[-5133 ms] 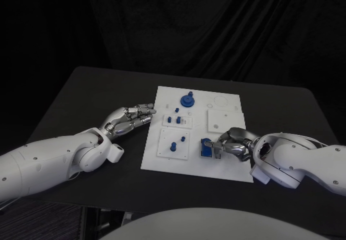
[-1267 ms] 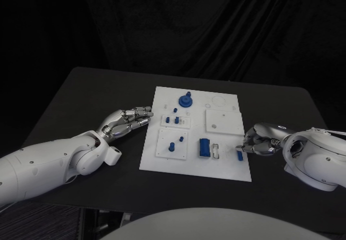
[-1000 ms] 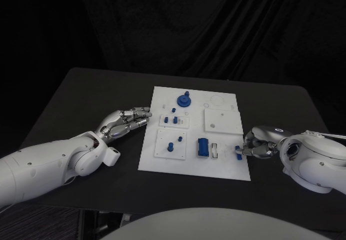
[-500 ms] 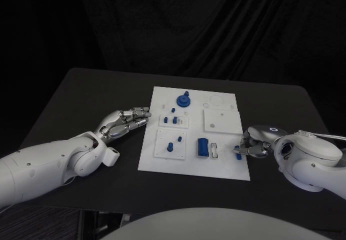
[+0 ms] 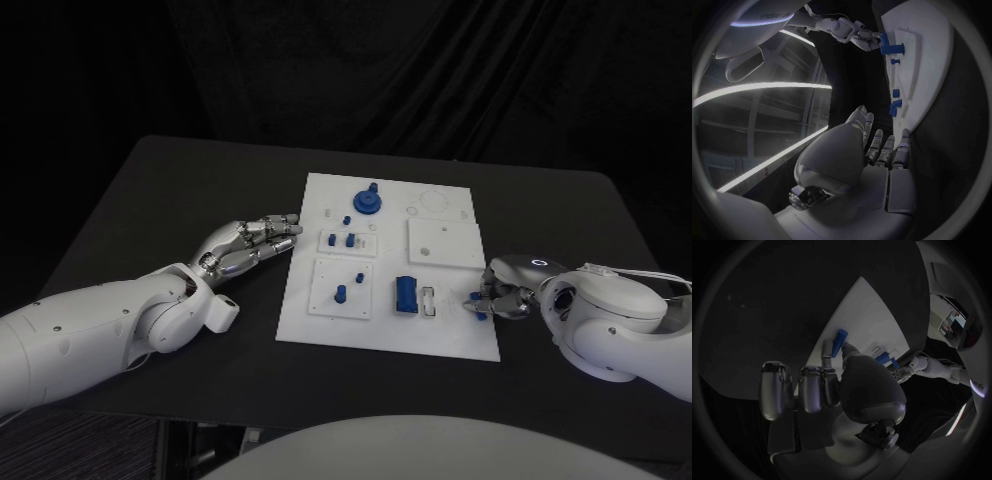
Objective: Assemble the parts on the task board
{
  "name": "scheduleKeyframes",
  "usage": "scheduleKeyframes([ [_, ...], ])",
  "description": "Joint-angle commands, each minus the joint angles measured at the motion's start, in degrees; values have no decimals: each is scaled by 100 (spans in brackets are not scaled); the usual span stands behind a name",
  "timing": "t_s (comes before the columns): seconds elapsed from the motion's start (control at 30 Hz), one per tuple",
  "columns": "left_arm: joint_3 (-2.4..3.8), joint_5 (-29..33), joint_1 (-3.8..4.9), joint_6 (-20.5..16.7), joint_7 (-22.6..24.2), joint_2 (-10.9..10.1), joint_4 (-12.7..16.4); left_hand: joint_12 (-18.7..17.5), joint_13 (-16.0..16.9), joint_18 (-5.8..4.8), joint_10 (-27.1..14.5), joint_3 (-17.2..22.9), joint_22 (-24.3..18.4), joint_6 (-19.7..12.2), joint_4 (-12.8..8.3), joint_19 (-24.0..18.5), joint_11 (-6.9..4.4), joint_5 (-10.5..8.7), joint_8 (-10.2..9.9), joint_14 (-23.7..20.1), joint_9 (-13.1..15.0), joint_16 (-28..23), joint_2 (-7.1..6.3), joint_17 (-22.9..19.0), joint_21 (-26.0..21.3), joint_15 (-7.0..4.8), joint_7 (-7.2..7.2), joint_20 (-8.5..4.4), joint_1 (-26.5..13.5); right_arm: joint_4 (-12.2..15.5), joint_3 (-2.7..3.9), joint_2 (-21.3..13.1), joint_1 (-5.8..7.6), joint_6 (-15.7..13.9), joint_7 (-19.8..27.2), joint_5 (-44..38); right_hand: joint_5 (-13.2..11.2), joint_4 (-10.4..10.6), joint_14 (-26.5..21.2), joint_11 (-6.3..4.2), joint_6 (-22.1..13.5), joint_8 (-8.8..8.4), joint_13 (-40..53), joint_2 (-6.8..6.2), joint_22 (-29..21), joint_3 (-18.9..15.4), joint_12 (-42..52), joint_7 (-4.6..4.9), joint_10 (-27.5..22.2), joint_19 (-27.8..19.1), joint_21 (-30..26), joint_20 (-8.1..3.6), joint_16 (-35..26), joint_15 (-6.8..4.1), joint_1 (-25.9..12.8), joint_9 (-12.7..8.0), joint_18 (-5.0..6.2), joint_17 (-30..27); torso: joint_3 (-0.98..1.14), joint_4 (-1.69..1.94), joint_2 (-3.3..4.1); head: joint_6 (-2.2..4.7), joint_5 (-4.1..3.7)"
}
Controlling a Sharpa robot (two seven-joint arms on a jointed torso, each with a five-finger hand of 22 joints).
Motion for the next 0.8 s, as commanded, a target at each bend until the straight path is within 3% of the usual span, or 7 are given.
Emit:
scheduleKeyframes([
  [0.03, 6, 24, -7, 56, 517, 3, 11, 12, 6, 55, 36, 33, -5, 24, -8, 16, 24, 28, 18, 39, 6, 18, 31, 7, 21, 5, 15, -6, 13, -29, -23, 4, -43, 249, -169, -51, 26, -48, 489, -1, -47, -19, 1507, -15, 1302, 0, 8, -2, 617, 345, -20, 11, -40, 10, 57, -29, 66, 970, 1, -5, 0, -1, -1],
  [0.4, 6, 24, -9, 67, 511, 10, 6, 8, 5, 54, 35, 35, -11, 22, -8, 13, 28, 28, 17, 45, 5, 23, 31, 8, 19, 9, 19, -5, 14, -71, -23, 49, -79, 294, -96, -51, 29, -119, 488, 5, -55, -68, 1507, 28, 1299, 65, 8, 4, 617, 340, -31, 14, -40, 16, 139, -57, 68, 972, 1, -5, 0, -1, 1],
  [0.47, 6, 24, -15, 86, 506, 18, 0, 8, 5, 54, 35, 35, -11, 22, -8, 13, 28, 28, 17, 45, 5, 23, 31, 8, 19, 9, 19, -5, 14, -66, -22, 110, -104, -108, 153, 75, 30, -153, 488, 5, -51, -83, 1507, 52, 1300, 98, 8, 3, 617, 340, -29, 15, -41, 16, 177, -66, 67, 972, 3, -5, -6, -1, 32],
  [0.5, 6, 24, -15, 86, 506, 18, 0, 8, 5, 54, 35, 35, -11, 22, -8, 13, 28, 28, 17, 45, 5, 23, 31, 8, 19, 9, 19, -5, 14, -57, -22, 107, -104, -168, 165, 162, 74, -630, 496, -60, -27, -107, 1507, 228, 1319, 705, 8, -55, 617, 365, 22, -47, -26, -48, 880, -85, 55, 1002, 3, -4, -6, -1, 36],
  [0.63, 6, 24, -17, 87, 509, 17, -1, 5, 5, 54, 34, 36, -23, 21, -7, 7, 30, 28, 17, 41, 5, 21, 32, 7, 17, 10, 20, -4, 13, 2, -20, 73, -103, -482, 267, 748, 75, -716, 495, -46, 12, -148, 1507, -16, 1322, 1424, 8, -34, 617, 369, 27, -32, -30, -19, 719, -105, 52, 993, 4, -1, -2, -1, 52],
  [0.67, 6, 24, -17, 87, 510, 17, -1, 3, 4, 54, 34, 36, -24, 21, -7, 6, 31, 28, 17, 40, 5, 20, 32, 7, 17, 11, 21, -4, 13, 21, -19, 59, -103, -559, 296, 914, 54, -764, 495, -38, 30, -130, 1507, -182, 1325, 1914, 8, -11, 617, 374, 35, -24, -32, -4, 493, -69, 50, 988, 4, -1, -1, -1, 54],
  [0.8, 6, 24, -18, 87, 508, 15, -3, 3, 4, 54, 34, 36, -24, 21, -7, 6, 31, 28, 17, 40, 5, 20, 32, 7, 17, 11, 21, -4, 13, 112, -14, -1, -87, -856, 417, 1681, 50, -853, 497, -31, 4, -120, 1507, -272, 1326, 2151, 8, -26, 617, 377, 40, -16, -27, -10, 405, -37, 48, 996, 1, 1, -3, -1, 50],
])
